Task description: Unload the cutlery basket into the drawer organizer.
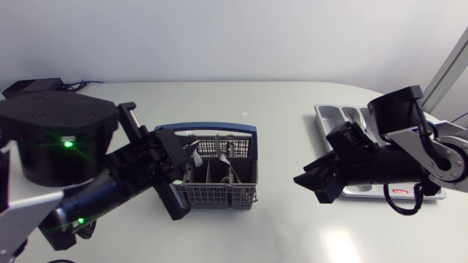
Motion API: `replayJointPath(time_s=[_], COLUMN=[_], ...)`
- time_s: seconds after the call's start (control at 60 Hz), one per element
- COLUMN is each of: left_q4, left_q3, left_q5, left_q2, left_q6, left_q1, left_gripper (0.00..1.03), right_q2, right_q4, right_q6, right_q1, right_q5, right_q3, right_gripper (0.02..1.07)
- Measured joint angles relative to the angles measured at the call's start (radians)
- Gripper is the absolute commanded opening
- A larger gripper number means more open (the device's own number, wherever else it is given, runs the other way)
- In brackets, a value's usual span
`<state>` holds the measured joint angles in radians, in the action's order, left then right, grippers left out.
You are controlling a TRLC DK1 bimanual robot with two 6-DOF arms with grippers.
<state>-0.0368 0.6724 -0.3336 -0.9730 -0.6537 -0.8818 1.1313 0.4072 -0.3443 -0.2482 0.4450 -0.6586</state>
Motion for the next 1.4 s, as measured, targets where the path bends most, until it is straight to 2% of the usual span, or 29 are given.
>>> replayJointPath(time_s=[0.217,0.6,0.75,1.1,1.167,1.317,1.4], left_q4=[-0.062,-0.153,-0.184,-0.290,-0.310,-0.342,-0.354], left_q3=[0.049,0.231,0.294,0.494,0.526,0.581,0.595], left_q5=[0.008,0.176,0.241,0.489,0.536,0.615,0.630], left_q2=[0.050,-0.094,-0.182,-0.367,-0.393,-0.449,-0.465], left_q6=[0.070,0.286,0.349,0.510,0.541,0.587,0.603], left_q1=[-0.012,-0.011,-0.002,0.124,0.149,0.190,0.201], left_gripper=[0.04,0.04,0.04,0.04,0.04,0.04,0.04], right_q2=[-0.141,-0.236,-0.238,-0.149,-0.123,-0.052,-0.017], right_q4=[0.001,0.008,0.003,-0.079,-0.100,-0.141,-0.151], right_q6=[0.026,0.078,0.103,0.136,0.136,0.136,0.136], right_q1=[-0.049,-0.135,-0.219,-0.348,-0.367,-0.417,-0.423], right_q5=[-0.027,-0.058,-0.117,-0.163,-0.204,-0.265,-0.277], right_q3=[0.002,-0.003,-0.024,-0.124,-0.135,-0.169,-0.186], right_gripper=[0.62,0.62,0.62,0.62,0.62,0.61,0.61])
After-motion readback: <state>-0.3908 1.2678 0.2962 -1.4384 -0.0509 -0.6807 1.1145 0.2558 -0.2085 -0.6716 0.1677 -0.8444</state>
